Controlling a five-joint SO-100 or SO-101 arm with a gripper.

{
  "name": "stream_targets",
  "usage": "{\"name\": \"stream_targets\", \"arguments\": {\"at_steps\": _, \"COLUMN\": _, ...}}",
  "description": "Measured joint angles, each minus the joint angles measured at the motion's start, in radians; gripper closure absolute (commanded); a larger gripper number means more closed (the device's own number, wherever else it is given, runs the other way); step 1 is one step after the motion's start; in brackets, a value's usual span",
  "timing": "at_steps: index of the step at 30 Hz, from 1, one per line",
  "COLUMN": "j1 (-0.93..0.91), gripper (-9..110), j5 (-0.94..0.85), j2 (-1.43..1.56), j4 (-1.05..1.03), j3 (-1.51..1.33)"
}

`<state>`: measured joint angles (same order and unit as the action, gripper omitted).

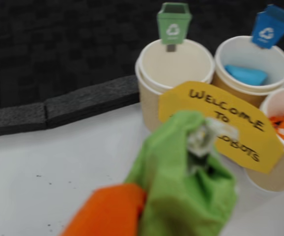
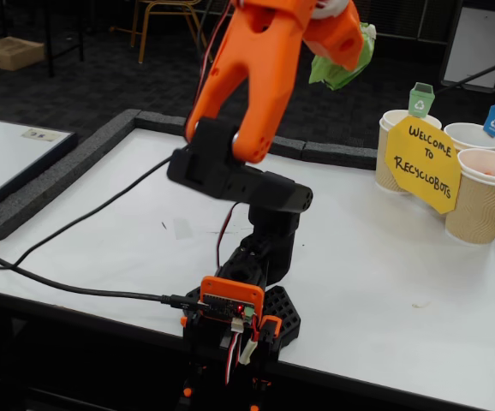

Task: Sort rubbish by color.

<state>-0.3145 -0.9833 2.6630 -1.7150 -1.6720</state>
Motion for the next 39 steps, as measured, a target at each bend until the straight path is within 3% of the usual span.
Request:
{"name": "stream_targets", "arguments": {"at_steps": 19, "j1": -0.077, "gripper": 101, "j5": -0.006, "j2": 0.17, "j4": -0.041, "j3": -0.055}}
{"name": "stream_targets", "arguments": {"at_steps": 33, "j1": -0.107, "gripper": 101, "j5": -0.5, "j2": 0.153, "j4": 0.02, "j3": -0.066}}
{"name": "stream_targets", "arguments": {"at_steps": 39, "j1": -0.121, "gripper": 101, "j5": -0.598, "j2": 0.092, "j4": 0.14, "j3": -0.066}}
